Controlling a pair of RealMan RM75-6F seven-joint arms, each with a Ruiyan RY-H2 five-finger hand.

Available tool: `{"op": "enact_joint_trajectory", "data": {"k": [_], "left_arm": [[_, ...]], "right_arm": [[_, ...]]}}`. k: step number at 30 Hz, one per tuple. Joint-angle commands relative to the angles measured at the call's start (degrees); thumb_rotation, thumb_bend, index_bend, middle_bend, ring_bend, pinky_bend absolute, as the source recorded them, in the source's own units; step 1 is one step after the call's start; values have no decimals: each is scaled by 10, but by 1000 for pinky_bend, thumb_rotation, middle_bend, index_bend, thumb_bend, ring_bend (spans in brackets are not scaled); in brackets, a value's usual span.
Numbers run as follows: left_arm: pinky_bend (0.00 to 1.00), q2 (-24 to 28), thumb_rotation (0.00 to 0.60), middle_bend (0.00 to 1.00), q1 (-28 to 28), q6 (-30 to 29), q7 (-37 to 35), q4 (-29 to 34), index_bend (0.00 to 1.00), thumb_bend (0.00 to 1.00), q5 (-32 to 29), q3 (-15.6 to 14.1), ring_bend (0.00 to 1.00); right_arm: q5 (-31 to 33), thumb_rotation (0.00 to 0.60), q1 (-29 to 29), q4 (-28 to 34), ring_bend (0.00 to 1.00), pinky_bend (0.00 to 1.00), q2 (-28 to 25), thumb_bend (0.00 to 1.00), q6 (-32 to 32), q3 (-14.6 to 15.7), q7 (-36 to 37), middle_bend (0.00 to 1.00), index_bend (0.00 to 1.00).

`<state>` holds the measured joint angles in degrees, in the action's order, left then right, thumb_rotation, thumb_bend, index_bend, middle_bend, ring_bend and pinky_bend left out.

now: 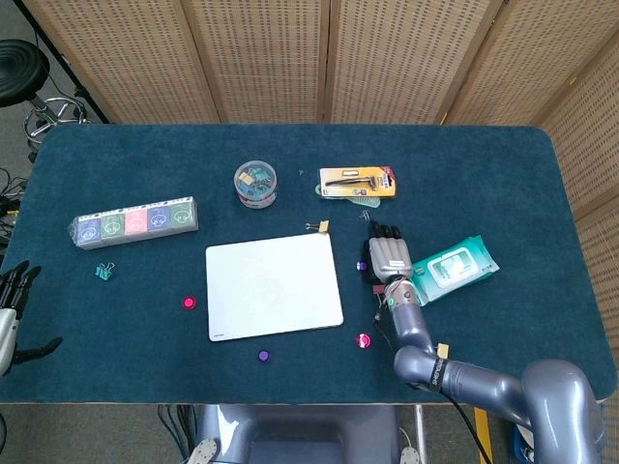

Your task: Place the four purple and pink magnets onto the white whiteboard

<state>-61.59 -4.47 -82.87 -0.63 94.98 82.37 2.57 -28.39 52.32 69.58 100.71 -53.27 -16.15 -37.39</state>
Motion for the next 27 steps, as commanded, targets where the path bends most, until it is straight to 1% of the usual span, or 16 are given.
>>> {"op": "enact_joint_trajectory", "data": {"k": [1,5,9,12,15,19,24,27], "left_arm": [[0,0,600,0,0,0,0,0,0,0,0,0,0],[0,0,600,0,0,0,-1,1,0,0,1,-1,0],[0,1,600,0,0,1,-2,1,0,0,1,-1,0],[0,2,600,0,0,1,-3,2,0,0,1,-1,0],[0,3,600,0,-1,2,-5,2,0,0,2,-1,0],[0,5,600,0,-1,3,-10,2,0,0,2,-2,0],[0,8,600,0,-2,6,-17,0,0,0,-2,0,0],[0,9,600,0,-2,8,-22,-1,0,0,-3,1,0]], "right_arm": [[-2,600,-1,3,0,0,-2,351,-2,-1,1,0,538],[-6,600,-1,11,0,0,-5,367,-6,-2,3,0,544],[-18,600,0,38,0,0,-15,368,-18,-9,6,0,548],[-28,600,7,65,0,0,-21,369,-28,-20,9,0,551],[-23,600,18,85,0,0,-19,369,-38,-31,1,0,554],[-2,600,45,96,0,0,1,369,-45,-47,-21,0,555],[22,600,74,91,0,0,32,370,-48,-56,-40,0,555],[32,600,87,78,0,0,53,370,-51,-55,-49,0,557]]}}
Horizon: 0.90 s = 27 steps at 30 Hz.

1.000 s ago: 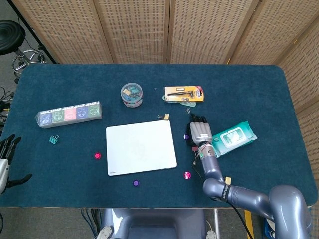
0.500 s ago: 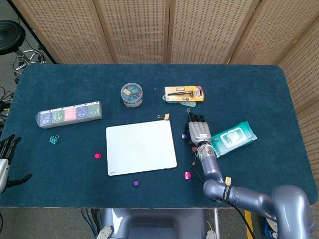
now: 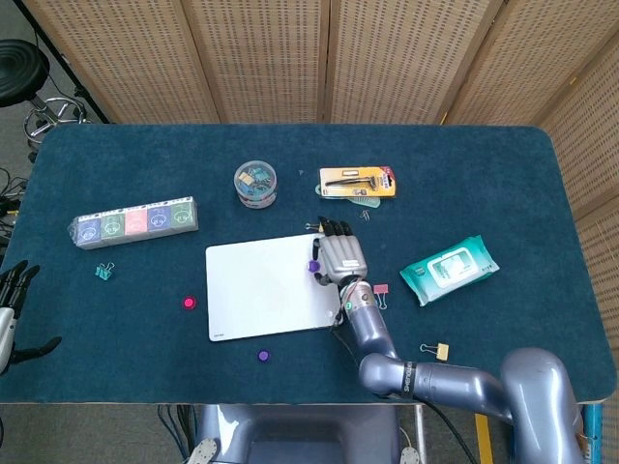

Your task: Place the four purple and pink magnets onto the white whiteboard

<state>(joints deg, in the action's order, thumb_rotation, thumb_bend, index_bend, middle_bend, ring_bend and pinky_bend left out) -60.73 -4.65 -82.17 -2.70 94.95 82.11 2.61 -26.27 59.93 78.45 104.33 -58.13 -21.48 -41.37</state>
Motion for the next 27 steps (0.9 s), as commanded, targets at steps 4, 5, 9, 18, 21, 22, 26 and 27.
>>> {"op": "enact_joint_trajectory", "data": {"k": [4,5,9,18,21,22,26,27], "left_arm": [[0,3,600,0,-1,2,-8,-2,0,0,-1,1,0],[0,3,600,0,-1,2,-8,-2,0,0,-1,1,0],[0,4,600,0,-1,3,-11,-2,0,0,0,1,0],[0,2,600,0,-2,3,-5,-2,0,0,1,-1,0],[0,2,600,0,-2,2,-5,-2,0,0,0,0,0],[0,2,600,0,-2,3,-6,-2,0,0,0,0,0],[0,4,600,0,-1,1,-9,-1,0,0,1,0,0],[0,4,600,0,-1,1,-10,0,0,0,2,0,0]], "right_arm": [[17,600,18,-20,0,0,31,372,-4,1,-15,0,558],[17,600,19,-21,0,0,32,372,-5,2,-15,0,557],[18,600,20,-23,0,0,35,372,-5,4,-17,0,448],[25,600,11,28,0,0,6,222,-10,11,-22,0,195],[14,600,1,64,0,0,-13,221,-27,16,-20,0,193],[3,600,-6,84,0,0,-24,215,-38,22,-19,0,193],[-36,600,-40,149,0,0,-63,185,-80,52,-11,0,210],[-48,600,-49,165,0,0,-74,184,-90,63,-9,0,216]]}}
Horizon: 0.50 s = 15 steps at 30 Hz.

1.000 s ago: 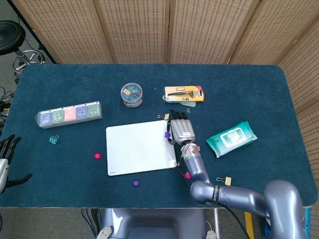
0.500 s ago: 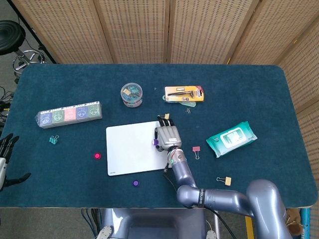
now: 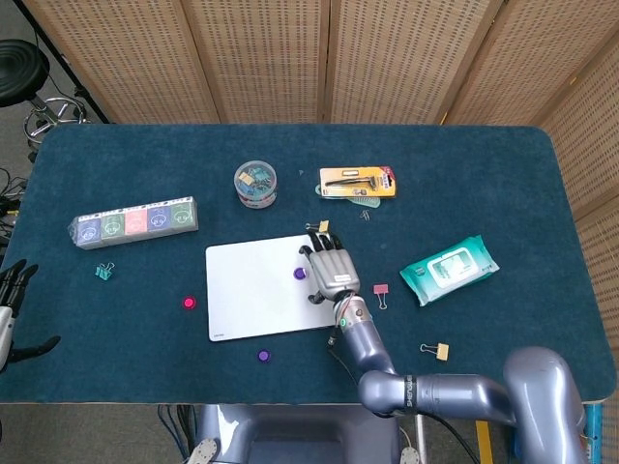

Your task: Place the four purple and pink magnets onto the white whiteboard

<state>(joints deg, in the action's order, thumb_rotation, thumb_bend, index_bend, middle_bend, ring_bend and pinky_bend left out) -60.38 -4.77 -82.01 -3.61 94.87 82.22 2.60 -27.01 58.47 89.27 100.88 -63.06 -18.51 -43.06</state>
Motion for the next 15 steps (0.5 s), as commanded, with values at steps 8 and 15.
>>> {"op": "enact_joint_trajectory", "data": {"k": [8,15], "left_arm": [[0,2,600,0,3,-6,0,5,0,0,8,-4,0],[0,3,600,0,4,-8,0,6,0,0,10,-5,0]], "right_arm": [[-124,600,-109,167,0,0,-112,181,-89,122,28,0,280],[-190,600,-151,207,0,0,-131,180,-106,183,34,0,301]]}}
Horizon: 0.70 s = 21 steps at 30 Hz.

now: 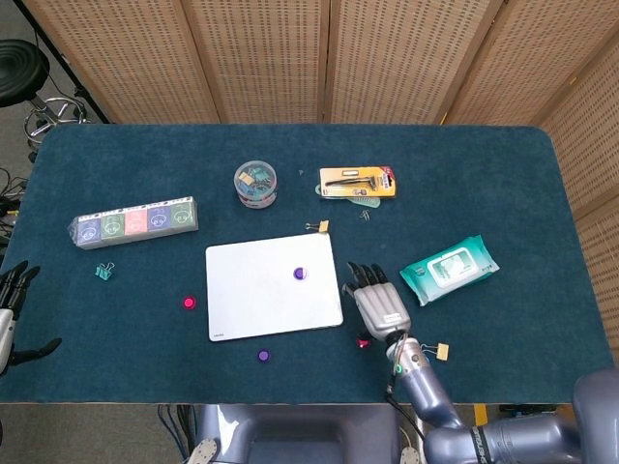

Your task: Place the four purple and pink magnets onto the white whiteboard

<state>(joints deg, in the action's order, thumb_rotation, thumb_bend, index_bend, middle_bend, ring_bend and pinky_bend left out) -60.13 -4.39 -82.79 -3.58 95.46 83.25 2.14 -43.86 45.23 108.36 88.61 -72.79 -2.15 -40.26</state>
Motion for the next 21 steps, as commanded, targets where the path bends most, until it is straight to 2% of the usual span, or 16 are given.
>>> {"op": "enact_joint_trajectory", "data": {"k": [1,9,21], "left_arm": [[0,0,600,0,0,0,-1,0,0,0,0,0,0],[0,1,600,0,1,-2,-3,0,0,0,1,0,0],[0,2,600,0,0,3,-4,0,0,0,1,-2,0]], "right_arm": [[-26,600,-22,17,0,0,-8,180,-9,24,6,0,309],[-43,600,-37,5,0,0,10,181,-7,40,-7,0,352],[-33,600,-55,-34,0,0,34,217,8,34,-21,0,404]]}}
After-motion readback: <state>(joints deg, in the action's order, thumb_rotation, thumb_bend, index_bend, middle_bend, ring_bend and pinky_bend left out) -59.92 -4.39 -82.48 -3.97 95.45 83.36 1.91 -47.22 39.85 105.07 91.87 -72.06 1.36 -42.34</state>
